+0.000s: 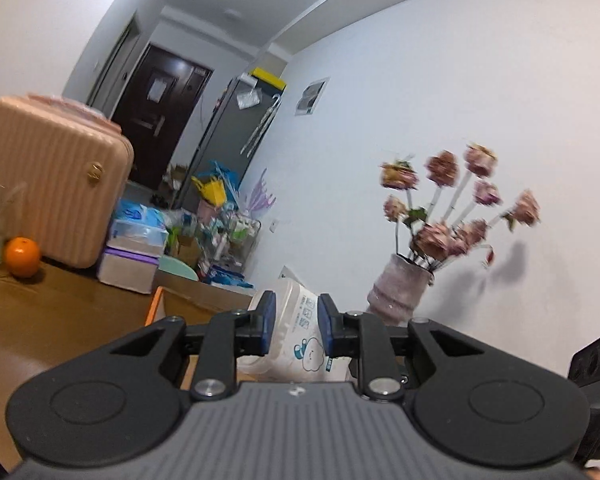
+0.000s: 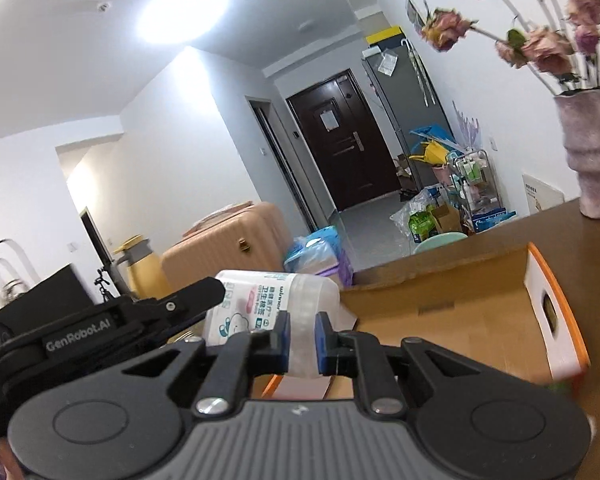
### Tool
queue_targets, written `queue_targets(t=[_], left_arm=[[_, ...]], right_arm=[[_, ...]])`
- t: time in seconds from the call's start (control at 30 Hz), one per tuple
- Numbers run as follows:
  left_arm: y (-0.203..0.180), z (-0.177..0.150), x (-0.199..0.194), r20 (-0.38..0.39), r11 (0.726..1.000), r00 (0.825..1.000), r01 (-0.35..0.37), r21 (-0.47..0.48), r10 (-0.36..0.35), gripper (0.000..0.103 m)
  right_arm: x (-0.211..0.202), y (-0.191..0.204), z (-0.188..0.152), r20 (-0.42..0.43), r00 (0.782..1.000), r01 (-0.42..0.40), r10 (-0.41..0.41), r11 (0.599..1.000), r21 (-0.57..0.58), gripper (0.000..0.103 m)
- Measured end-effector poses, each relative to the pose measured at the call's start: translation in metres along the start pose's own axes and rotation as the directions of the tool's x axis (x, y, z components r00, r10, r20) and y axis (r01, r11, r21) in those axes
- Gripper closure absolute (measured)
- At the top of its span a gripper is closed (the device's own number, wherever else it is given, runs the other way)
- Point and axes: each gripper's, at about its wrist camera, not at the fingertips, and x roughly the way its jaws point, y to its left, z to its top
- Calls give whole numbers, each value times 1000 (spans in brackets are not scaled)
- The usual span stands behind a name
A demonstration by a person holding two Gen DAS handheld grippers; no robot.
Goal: Organize rigid objects
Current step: 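Lift the white wipes pack and carry it over the cardboard box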
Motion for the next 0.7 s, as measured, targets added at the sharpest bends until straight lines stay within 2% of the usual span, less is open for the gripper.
queue_targets(t=[0.17,0.33,0.4,0.47,0.53,0.7], left_arm=[[50,19,97,-124,995,992,-14,-100,1,80],[82,5,173,-226,993,971,-93,-72,74,80],[99,0,199,-279,986,955,-136,-95,105,80],[115,-4,224,-338,977,930,-187,-98,144,81],[121,-9,237,-382,974,907,-218,-67,177,81],[117,-10,246,-429,961,869,-275,-8,245,73]], right_arm=[[92,-44,36,-136,990,46,-36,997,65,91],[178,-70,41,-262,959,115,-110,993,3,90],[204,-80,37,-313,942,134,-121,991,19,91],[228,-86,30,-366,920,159,-144,987,13,90],[245,-89,22,-402,899,188,-174,982,-5,90],[256,-85,18,-416,891,191,-181,981,-18,87]])
